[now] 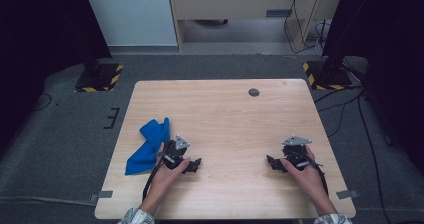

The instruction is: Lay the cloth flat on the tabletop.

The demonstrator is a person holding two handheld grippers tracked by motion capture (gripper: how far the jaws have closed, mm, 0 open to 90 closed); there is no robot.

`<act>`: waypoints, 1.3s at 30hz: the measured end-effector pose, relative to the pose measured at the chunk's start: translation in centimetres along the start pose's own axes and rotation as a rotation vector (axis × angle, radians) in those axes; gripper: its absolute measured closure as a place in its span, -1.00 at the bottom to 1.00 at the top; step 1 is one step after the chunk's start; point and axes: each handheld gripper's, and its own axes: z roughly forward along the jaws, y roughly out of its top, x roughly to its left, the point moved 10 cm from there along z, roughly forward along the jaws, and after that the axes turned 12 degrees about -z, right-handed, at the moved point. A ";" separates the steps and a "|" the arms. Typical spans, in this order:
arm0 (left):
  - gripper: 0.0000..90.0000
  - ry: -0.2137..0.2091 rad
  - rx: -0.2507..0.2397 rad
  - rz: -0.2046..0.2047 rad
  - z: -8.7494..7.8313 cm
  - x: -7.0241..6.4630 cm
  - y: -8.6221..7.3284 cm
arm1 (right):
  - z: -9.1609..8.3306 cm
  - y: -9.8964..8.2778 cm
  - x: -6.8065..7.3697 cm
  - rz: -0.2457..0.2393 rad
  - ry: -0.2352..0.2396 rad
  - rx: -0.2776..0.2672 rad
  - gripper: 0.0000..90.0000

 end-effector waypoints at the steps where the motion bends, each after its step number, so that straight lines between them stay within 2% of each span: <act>1: -1.00 -0.001 0.000 0.001 0.0 0.0 0.0 | 0.0 0.0 0.0 0.000 0.001 0.002 -0.94; 6: -1.00 -0.004 -0.001 0.006 0.0 0.1 0.0 | 0.0 0.0 0.1 0.004 -0.001 0.002 -0.95; 9: -0.90 -0.004 -0.009 0.008 -0.2 0.2 0.1 | 0.0 0.0 0.1 0.006 -0.003 0.002 -0.95; 12: -0.86 -0.012 -0.061 -0.013 -1.1 0.4 1.1 | 0.0 0.0 0.1 0.006 -0.003 0.002 -0.95; 15: -0.85 0.008 -0.117 0.005 -2.7 0.7 2.3 | 0.0 0.0 0.1 0.007 -0.004 0.003 -0.95; 16: -0.85 -0.012 -0.141 -0.010 -3.3 0.7 2.8 | 0.0 0.0 0.1 0.007 -0.005 0.003 -0.95; 17: -0.85 -0.012 -0.141 -0.010 -3.3 0.7 2.8 | 0.0 0.0 0.1 0.007 -0.005 0.003 -0.95; 18: -0.85 -0.035 -0.174 -0.035 -4.4 1.1 3.6 | 0.0 0.0 0.1 0.008 -0.005 0.003 -0.95; 20: -0.85 -0.034 -0.203 -0.059 -5.4 1.9 4.4 | 0.0 0.0 0.1 0.008 -0.005 0.003 -0.95; 22: -0.86 0.000 -0.224 -0.074 -6.7 3.4 4.9 | 0.0 0.0 0.1 0.008 -0.005 0.003 -0.95; 23: -0.86 0.000 -0.224 -0.074 -6.7 3.4 4.9 | 0.0 0.0 0.1 0.008 -0.005 0.003 -0.95; 24: -0.87 0.023 -0.240 -0.086 -7.4 4.5 5.1 | 0.0 0.0 0.1 0.008 -0.004 0.003 -0.95; 25: -0.87 0.023 -0.240 -0.086 -7.4 4.5 5.1 | 0.0 0.0 0.1 0.008 -0.004 0.003 -0.95; 26: -0.87 0.052 -0.251 -0.093 -7.9 5.7 5.0 | 0.0 0.0 0.1 0.008 -0.004 0.003 -0.95; 27: -0.87 0.052 -0.251 -0.093 -7.9 5.7 5.0 | 0.0 0.0 0.1 0.008 -0.004 0.003 -0.95; 28: -0.87 0.082 -0.248 -0.093 -8.0 6.5 4.7 | 0.0 0.0 0.1 0.009 -0.005 0.003 -0.95; 30: -0.87 0.101 -0.238 -0.106 -8.1 7.3 4.3 | 0.0 0.0 0.1 0.011 -0.007 0.003 -0.95; 33: -0.87 0.112 -0.233 -0.110 -8.1 7.8 4.1 | 0.0 0.0 0.1 0.014 -0.011 0.004 -0.95; 38: -0.87 0.130 -0.240 -0.140 -8.3 9.7 3.9 | 0.1 0.1 0.1 0.017 -0.012 0.006 -0.97; 39: -0.87 0.130 -0.240 -0.140 -8.3 9.7 3.9 | 0.1 0.1 0.1 0.017 -0.012 0.006 -0.97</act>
